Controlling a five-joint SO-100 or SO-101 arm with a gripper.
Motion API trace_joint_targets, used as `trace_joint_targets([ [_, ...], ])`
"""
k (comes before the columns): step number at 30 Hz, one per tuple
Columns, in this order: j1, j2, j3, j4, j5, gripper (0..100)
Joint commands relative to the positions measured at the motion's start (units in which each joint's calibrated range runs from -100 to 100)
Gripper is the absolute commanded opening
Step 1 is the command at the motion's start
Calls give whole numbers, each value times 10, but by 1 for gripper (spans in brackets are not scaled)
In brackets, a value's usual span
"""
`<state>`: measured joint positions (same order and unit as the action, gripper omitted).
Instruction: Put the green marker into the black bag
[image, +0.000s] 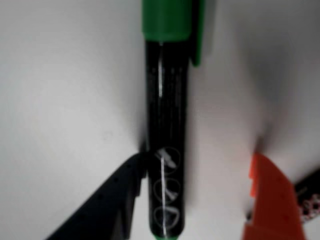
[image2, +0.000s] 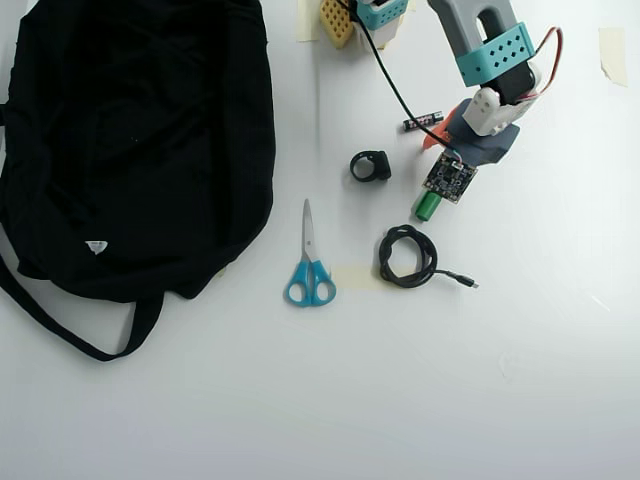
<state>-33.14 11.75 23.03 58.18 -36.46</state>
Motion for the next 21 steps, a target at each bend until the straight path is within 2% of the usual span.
trace_joint_targets([
  [1, 5, -15, 20, -33, -2, 26],
  [21, -4, 0, 20, -36, 0, 25],
])
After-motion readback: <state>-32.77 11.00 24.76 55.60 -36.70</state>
